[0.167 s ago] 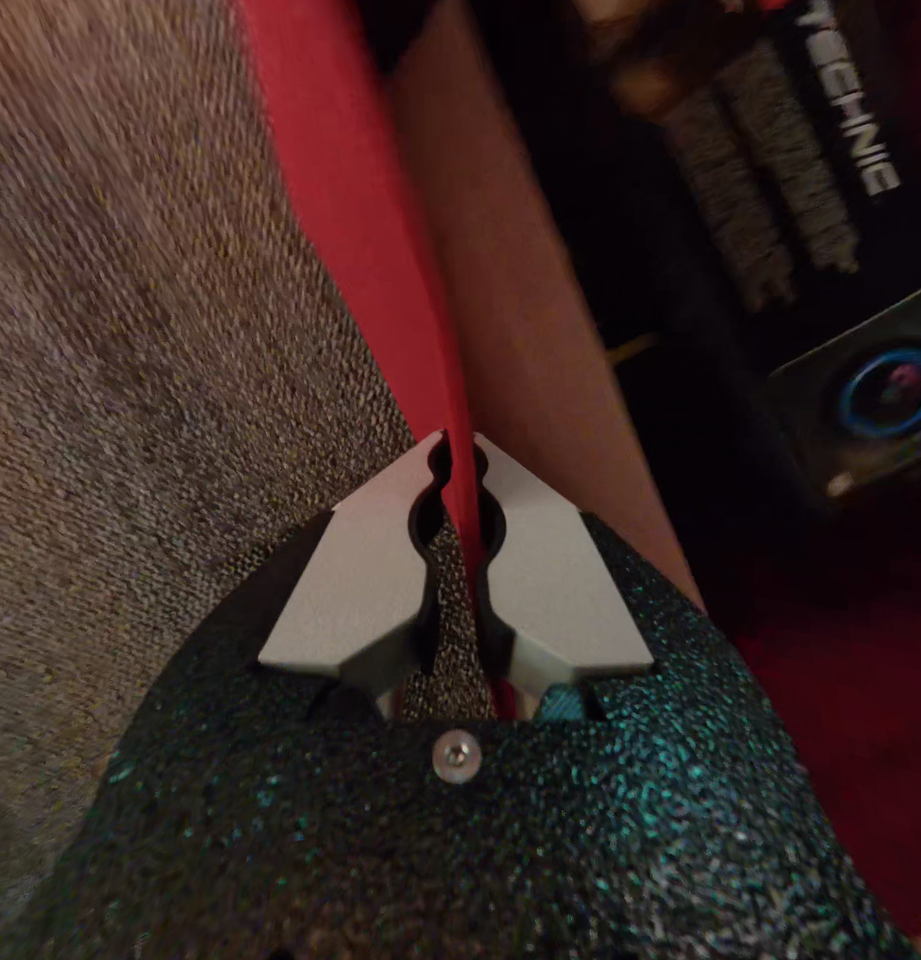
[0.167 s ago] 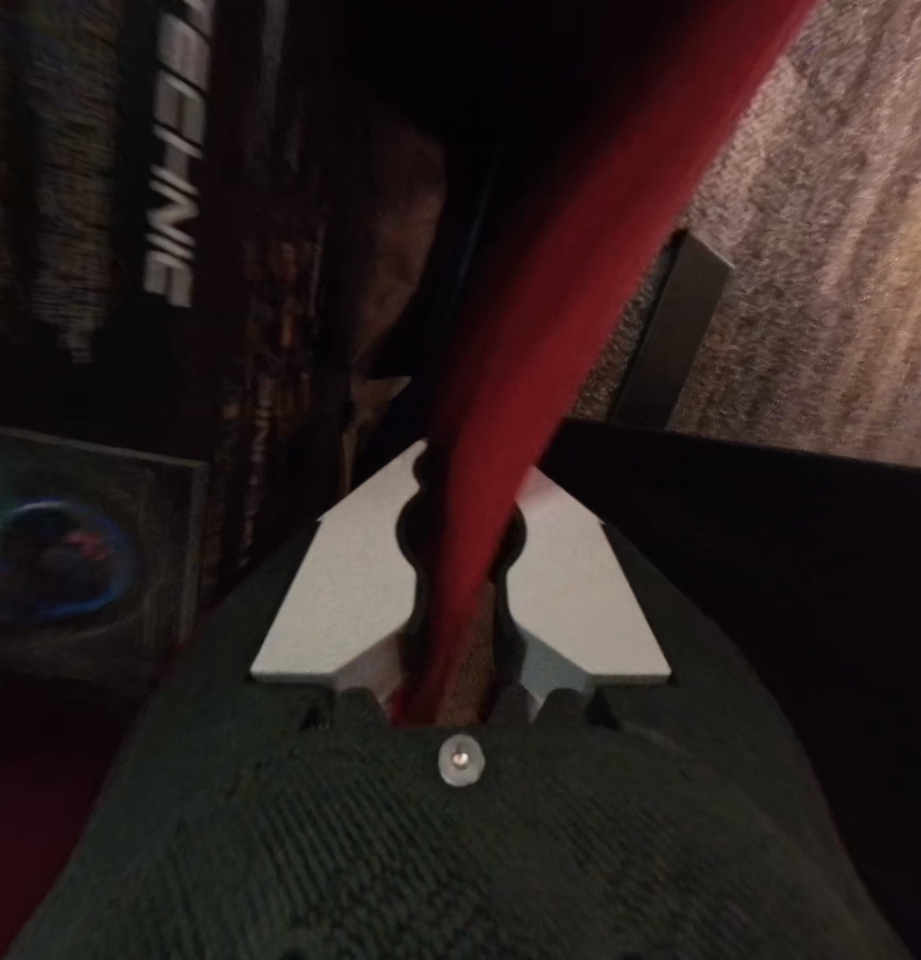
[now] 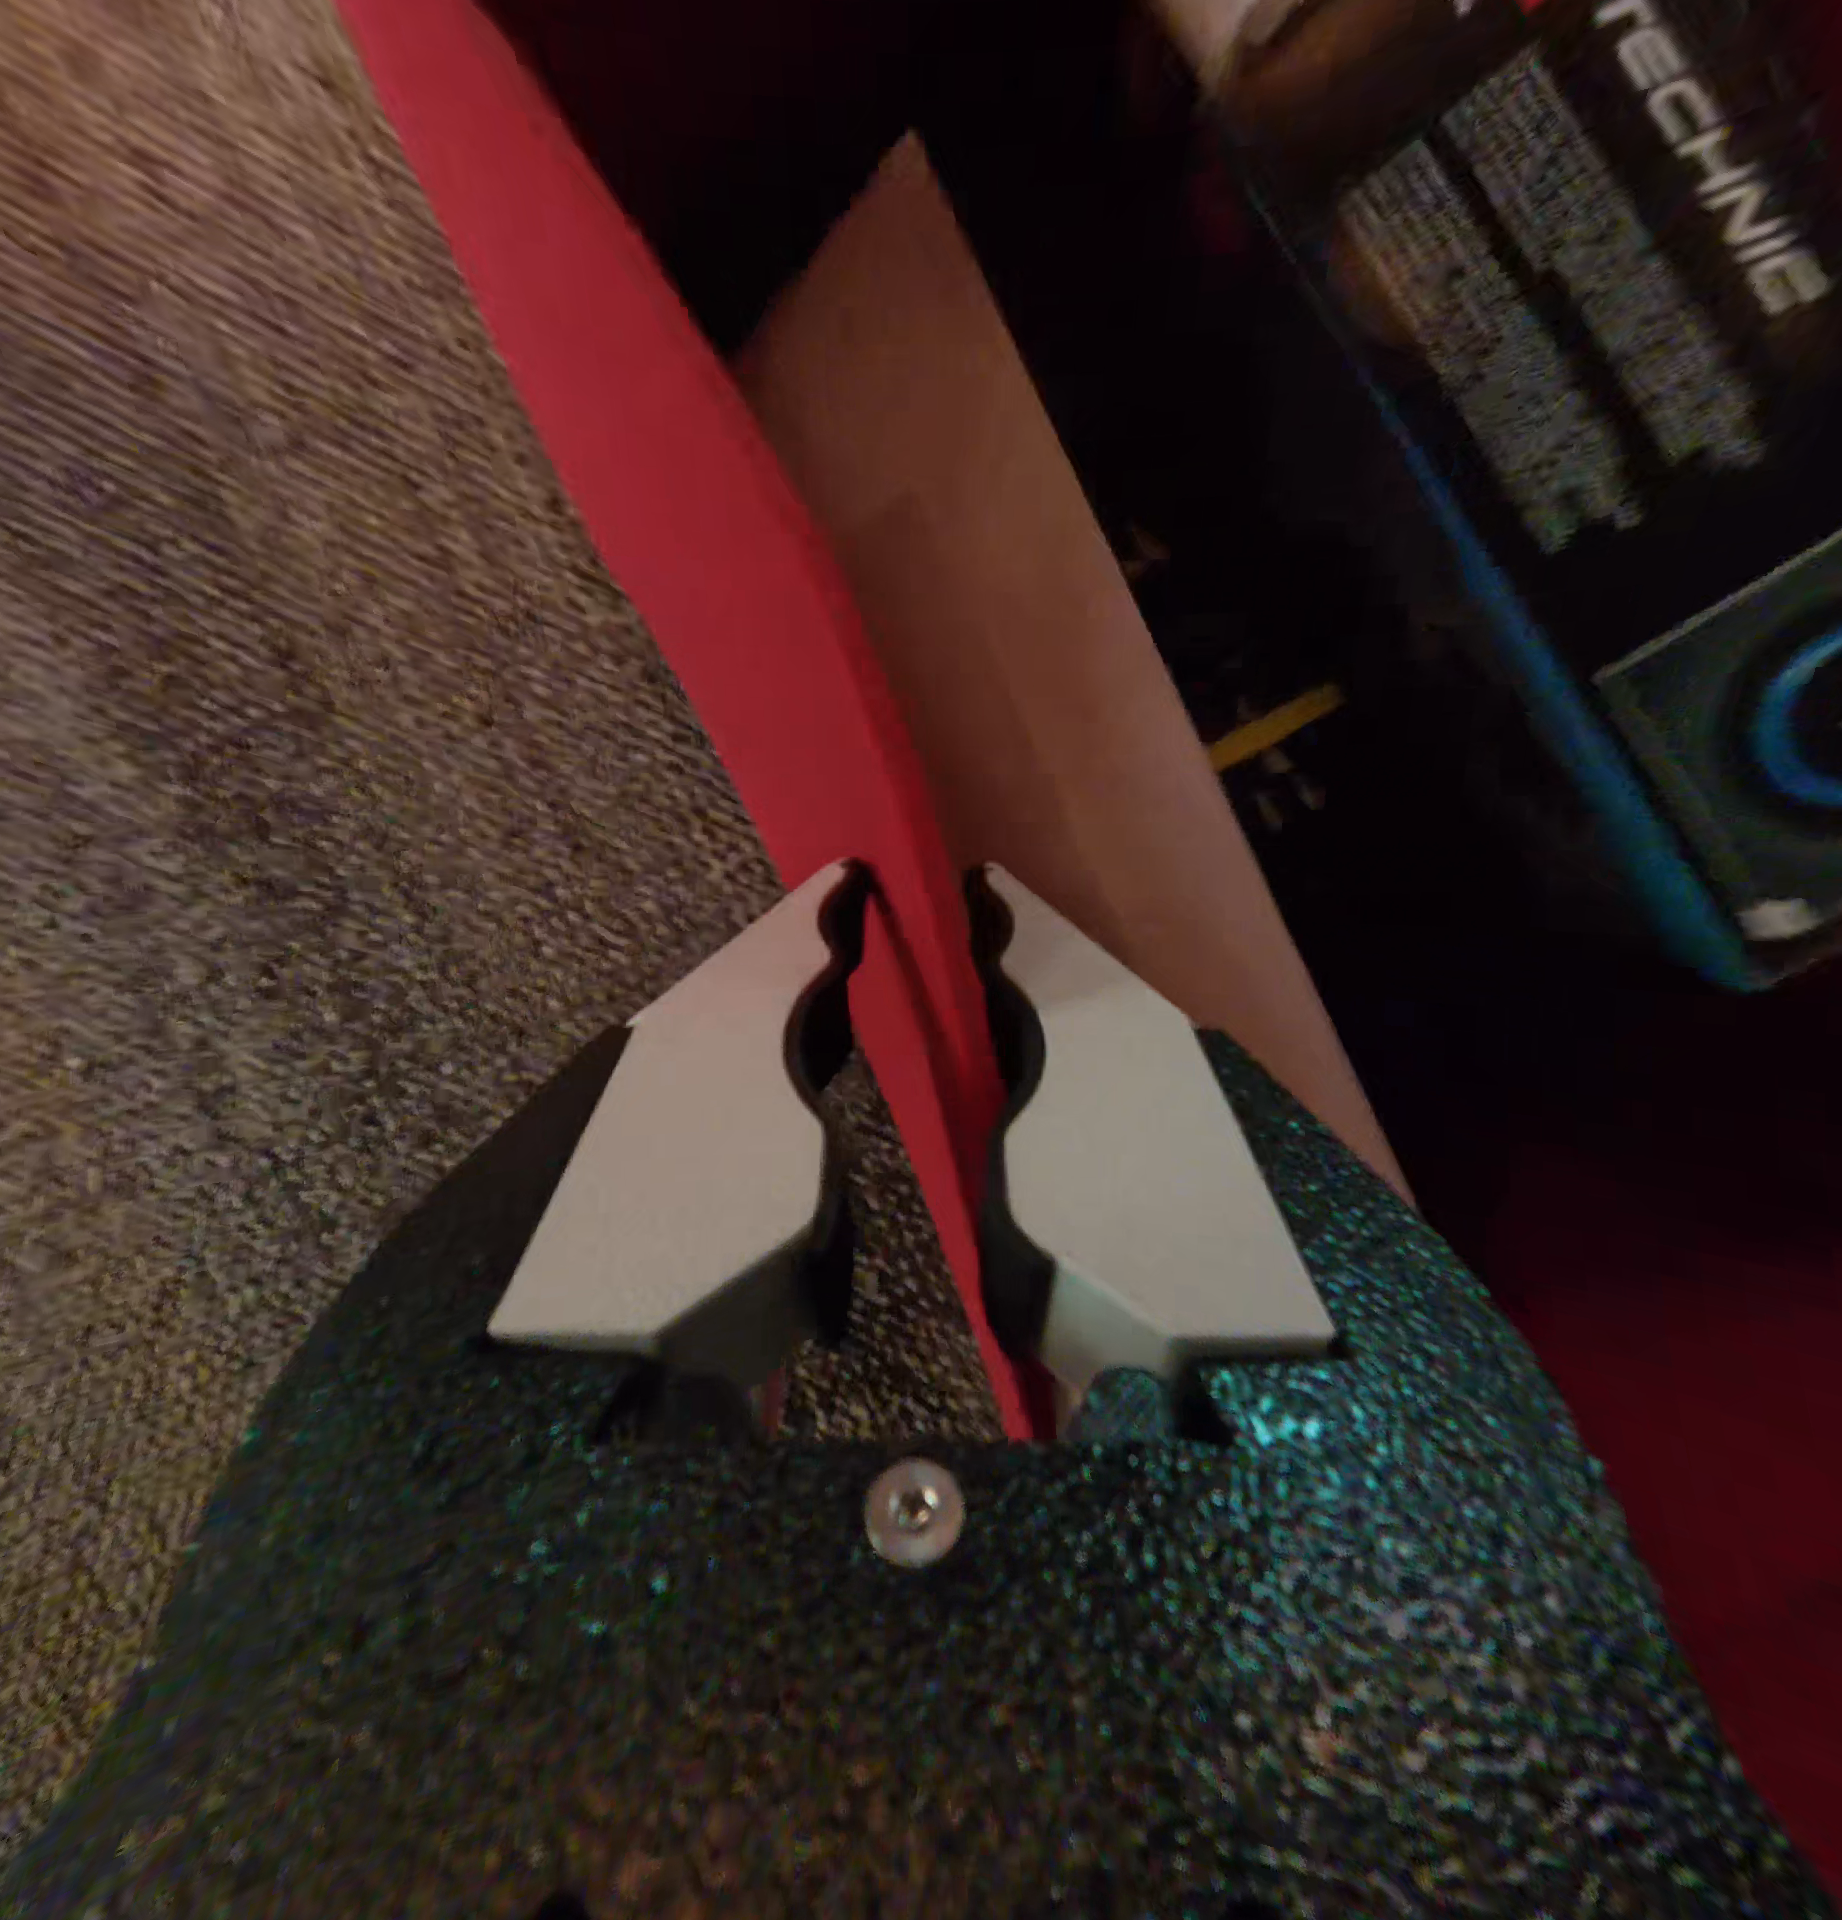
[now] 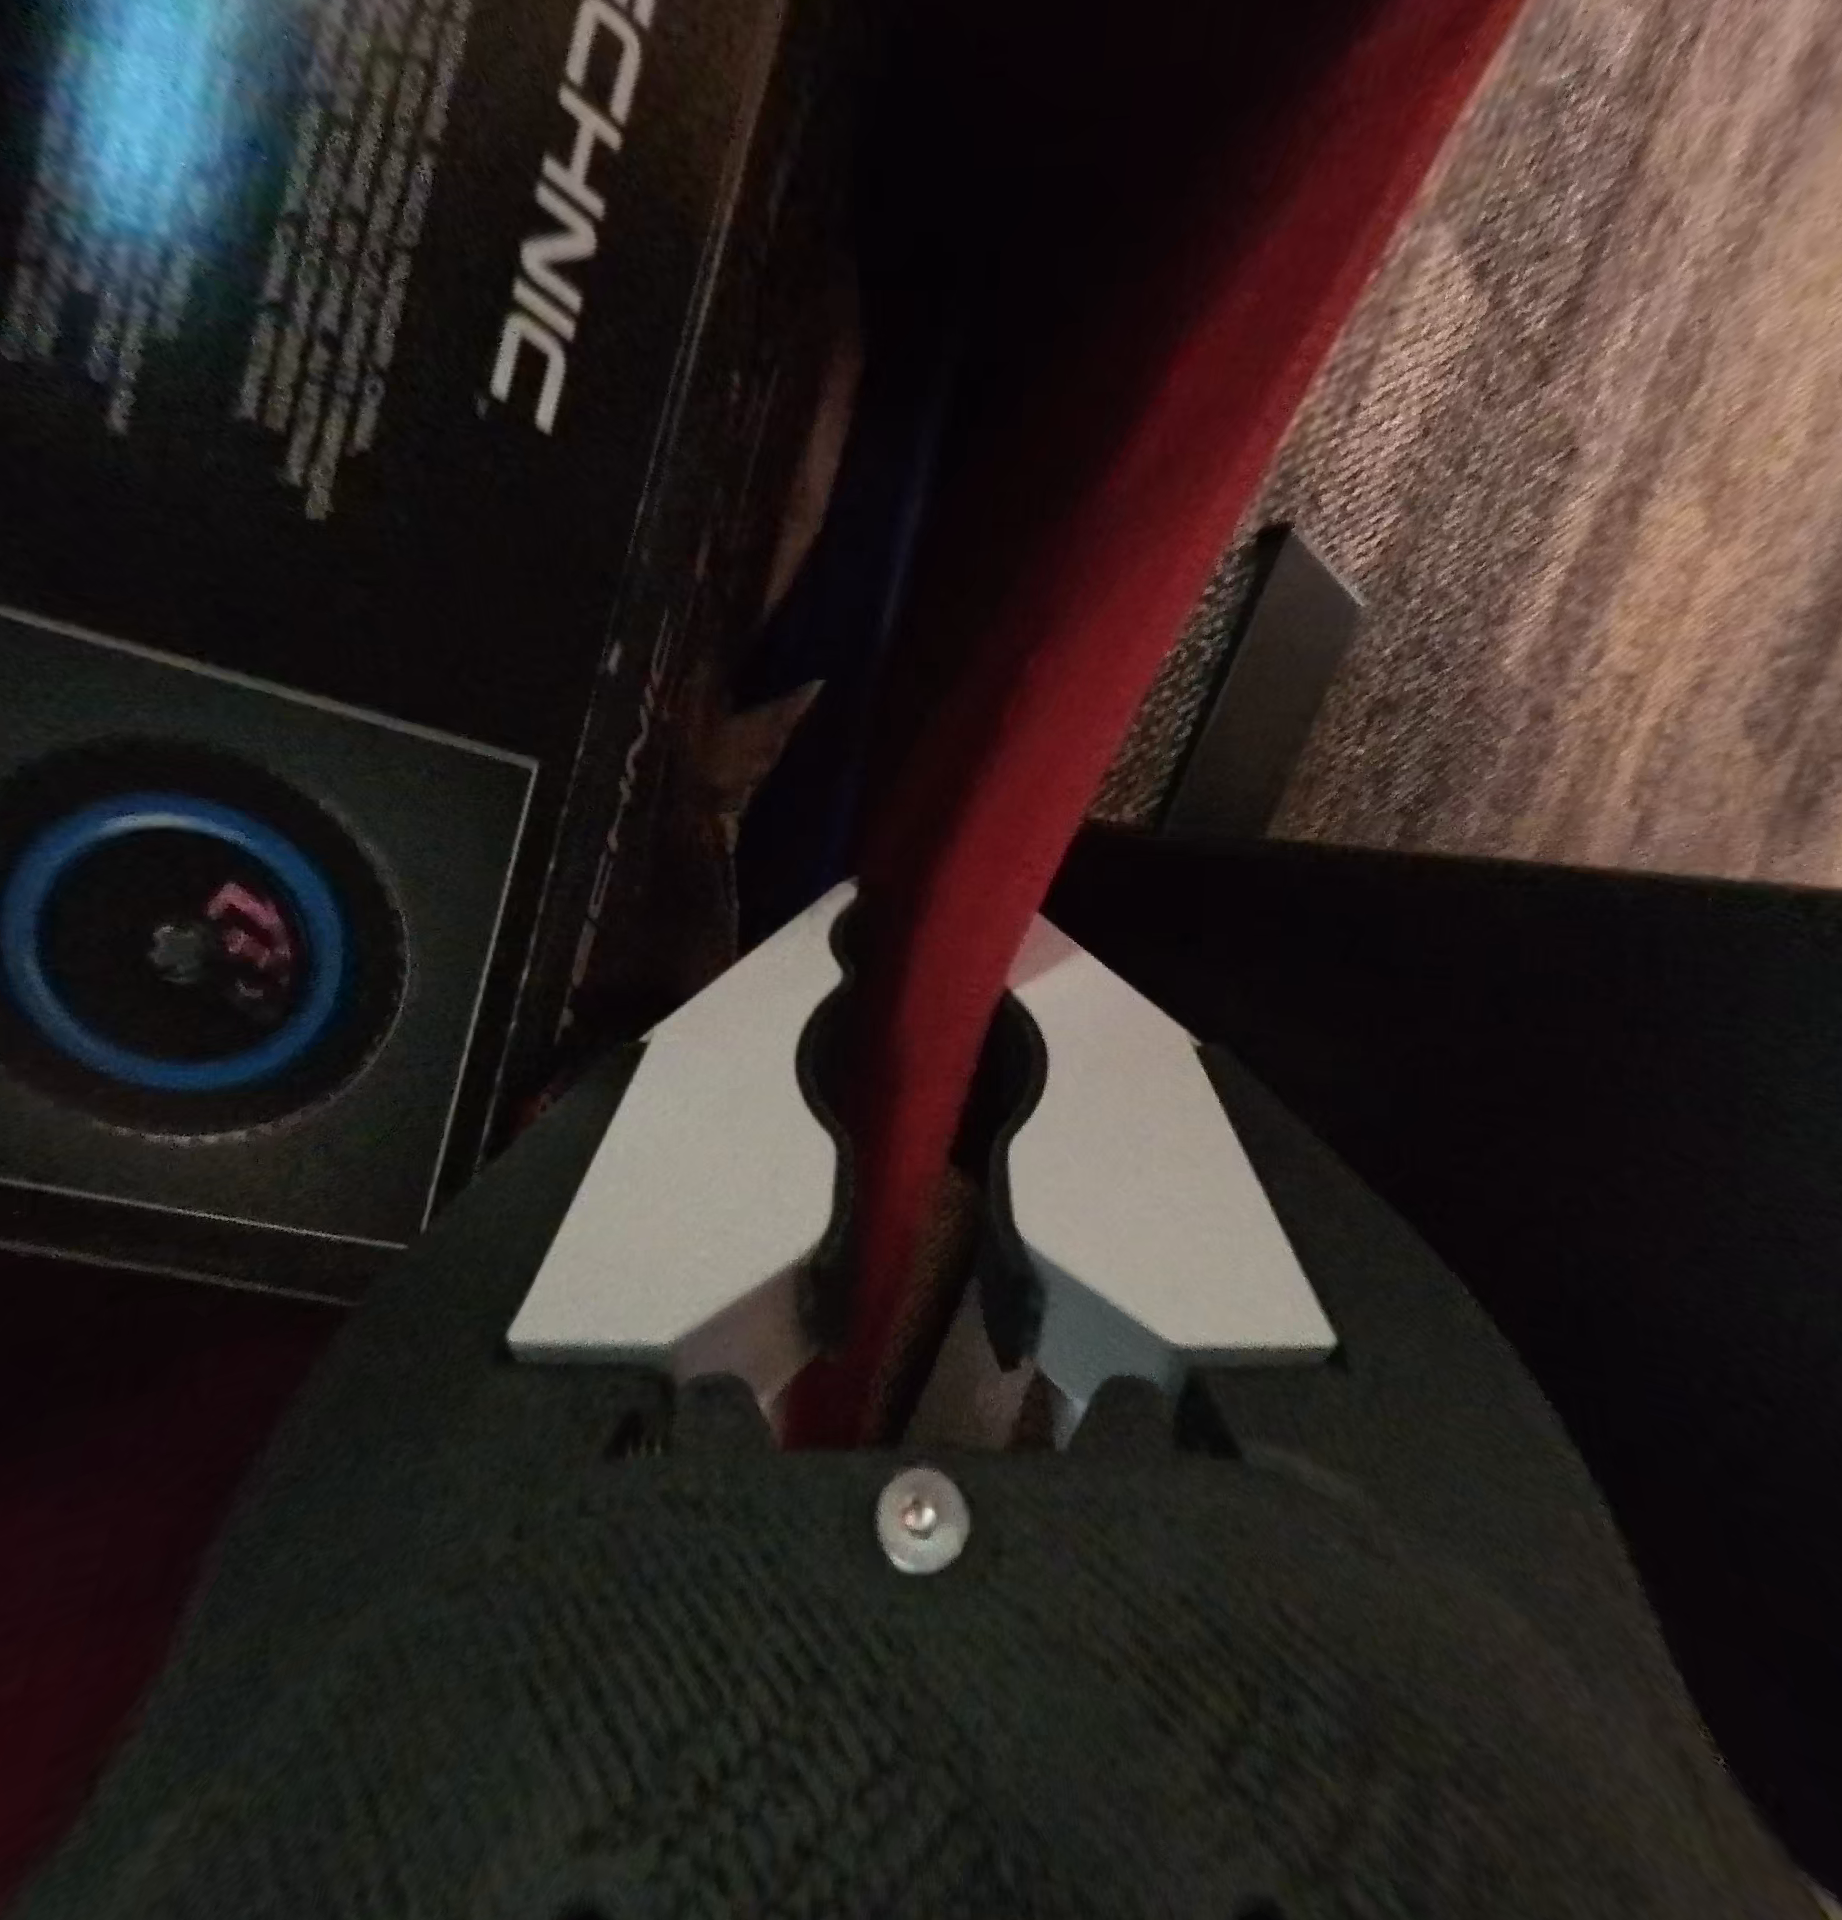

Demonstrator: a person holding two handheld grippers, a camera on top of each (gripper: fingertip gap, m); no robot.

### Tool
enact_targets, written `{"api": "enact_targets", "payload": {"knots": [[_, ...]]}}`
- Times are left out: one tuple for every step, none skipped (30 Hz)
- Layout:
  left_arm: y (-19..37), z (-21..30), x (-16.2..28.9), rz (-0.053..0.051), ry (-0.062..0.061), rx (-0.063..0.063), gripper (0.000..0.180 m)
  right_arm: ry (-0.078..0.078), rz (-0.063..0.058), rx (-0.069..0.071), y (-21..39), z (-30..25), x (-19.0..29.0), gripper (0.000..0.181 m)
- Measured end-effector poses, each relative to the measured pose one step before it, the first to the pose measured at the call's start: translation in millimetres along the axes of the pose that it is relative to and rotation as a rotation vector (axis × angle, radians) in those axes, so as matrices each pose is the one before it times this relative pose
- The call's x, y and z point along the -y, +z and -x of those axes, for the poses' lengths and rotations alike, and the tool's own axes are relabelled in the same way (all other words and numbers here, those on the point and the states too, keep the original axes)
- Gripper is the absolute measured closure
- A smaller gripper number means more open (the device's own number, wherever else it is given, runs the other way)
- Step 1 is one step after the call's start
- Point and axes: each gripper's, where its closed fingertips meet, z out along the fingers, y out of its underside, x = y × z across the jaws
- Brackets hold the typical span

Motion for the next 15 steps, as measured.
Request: {"api": "enact_targets", "payload": {"knots": [[-1.12,2.98,-0.70,-0.0157,-0.0005,0.0079,0.161,-0.0191,-0.0170,-0.0126,-1.57,0.16,-0.81,0.163],[-1.59,1.07,-0.73,-0.0104,-0.0149,-0.0069,0.159,-0.0114,-0.0083,-0.0096,-2.28,0.79,-1.56,0.159],[-2.17,0.13,-0.61,-0.0076,-0.0171,-0.0132,0.158,-0.0189,-0.0016,-0.0251,-3.17,-2.10,-2.28,0.155],[-2.63,1.41,-0.56,-0.0079,-0.0110,-0.0038,0.156,-0.0288,-0.0021,-0.0297,-3.75,-3.08,-2.15,0.152],[-2.91,2.21,-0.62,-0.0095,-0.0053,0.0032,0.154,-0.0310,-0.0054,-0.0317,-4.24,-3.61,-1.95,0.148],[-3.04,1.41,-0.23,-0.0079,0.0027,0.0017,0.152,-0.0273,-0.0018,-0.0230,-4.96,-2.98,-2.99,0.147],[-3.89,0.88,-0.86,-0.0054,0.0090,0.0017,0.147,-0.0151,0.0006,-0.0222,-6.33,-4.05,-3.72,0.146],[-6.24,2.50,-0.25,-0.0119,0.0079,0.0175,0.140,0.0119,-0.0130,-0.0221,-8.69,-5.00,-1.81,0.144],[-9.78,5.77,1.11,-0.0220,0.0021,0.0456,0.134,0.0429,-0.0290,-0.0138,-12.33,-4.74,0.30,0.143],[-15.21,7.13,3.36,-0.0413,0.0001,0.0594,0.132,0.0584,-0.0280,-0.0137,-15.37,-4.99,0.51,0.139],[-21.03,4.93,7.08,-0.0748,0.0057,0.0441,0.132,0.0562,-0.0227,-0.0045,-17.38,-2.38,0.78,0.133],[-25.27,1.16,9.33,-0.0910,0.0137,0.0171,0.128,0.0439,-0.0319,0.0042,-18.77,0.72,3.04,0.127],[-26.92,-2.94,8.97,-0.0839,0.0158,-0.0079,0.118,0.0309,-0.0353,-0.0111,-19.85,-0.20,4.01,0.123],[-26.75,-4.66,6.50,-0.0580,0.0078,-0.0132,0.109,0.0399,-0.0224,-0.0189,-20.24,0.34,3.44,0.121],[-27.24,-4.68,-0.70,-0.0058,-0.0095,-0.0090,0.106,0.0820,-0.0201,0.0095,-19.31,7.08,5.05,0.118]]}}
